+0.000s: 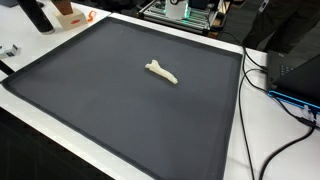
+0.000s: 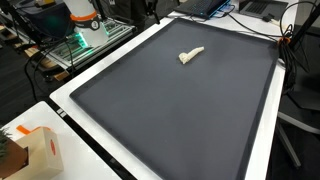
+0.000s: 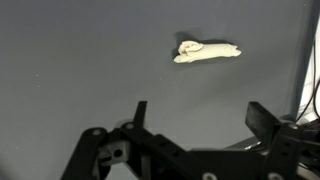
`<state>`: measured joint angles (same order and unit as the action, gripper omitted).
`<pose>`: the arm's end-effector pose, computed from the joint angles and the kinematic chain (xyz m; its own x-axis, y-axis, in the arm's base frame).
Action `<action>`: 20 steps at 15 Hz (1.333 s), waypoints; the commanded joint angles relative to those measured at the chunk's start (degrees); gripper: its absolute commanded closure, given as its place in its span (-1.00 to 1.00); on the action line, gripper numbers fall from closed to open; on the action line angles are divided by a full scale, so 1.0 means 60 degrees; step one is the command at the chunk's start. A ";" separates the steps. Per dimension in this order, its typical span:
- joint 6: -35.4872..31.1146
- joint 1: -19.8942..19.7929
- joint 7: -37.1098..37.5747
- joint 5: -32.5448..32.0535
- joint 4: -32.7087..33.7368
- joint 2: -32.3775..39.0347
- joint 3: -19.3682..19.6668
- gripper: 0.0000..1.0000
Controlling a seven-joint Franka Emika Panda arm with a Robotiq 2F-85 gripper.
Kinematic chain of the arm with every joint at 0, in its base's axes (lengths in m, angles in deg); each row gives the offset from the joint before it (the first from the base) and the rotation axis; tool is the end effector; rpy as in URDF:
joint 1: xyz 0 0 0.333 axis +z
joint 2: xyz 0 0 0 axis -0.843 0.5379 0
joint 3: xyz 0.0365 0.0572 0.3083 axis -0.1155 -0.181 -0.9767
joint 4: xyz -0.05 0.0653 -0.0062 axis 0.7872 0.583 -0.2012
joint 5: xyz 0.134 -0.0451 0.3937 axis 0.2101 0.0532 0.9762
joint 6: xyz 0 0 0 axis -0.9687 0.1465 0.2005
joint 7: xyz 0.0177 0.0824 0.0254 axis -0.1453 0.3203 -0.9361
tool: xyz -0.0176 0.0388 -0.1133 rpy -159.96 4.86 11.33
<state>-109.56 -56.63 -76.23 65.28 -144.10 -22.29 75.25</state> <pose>0.5116 -0.0322 0.3811 0.9723 -0.2070 0.1084 -0.1666 -0.9394 -0.2998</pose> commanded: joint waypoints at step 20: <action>0.0159 -0.0243 0.0036 0.1795 0.1489 0.3752 -0.1253 -1.00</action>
<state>-109.45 -57.20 -76.26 74.52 -136.13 -1.14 69.00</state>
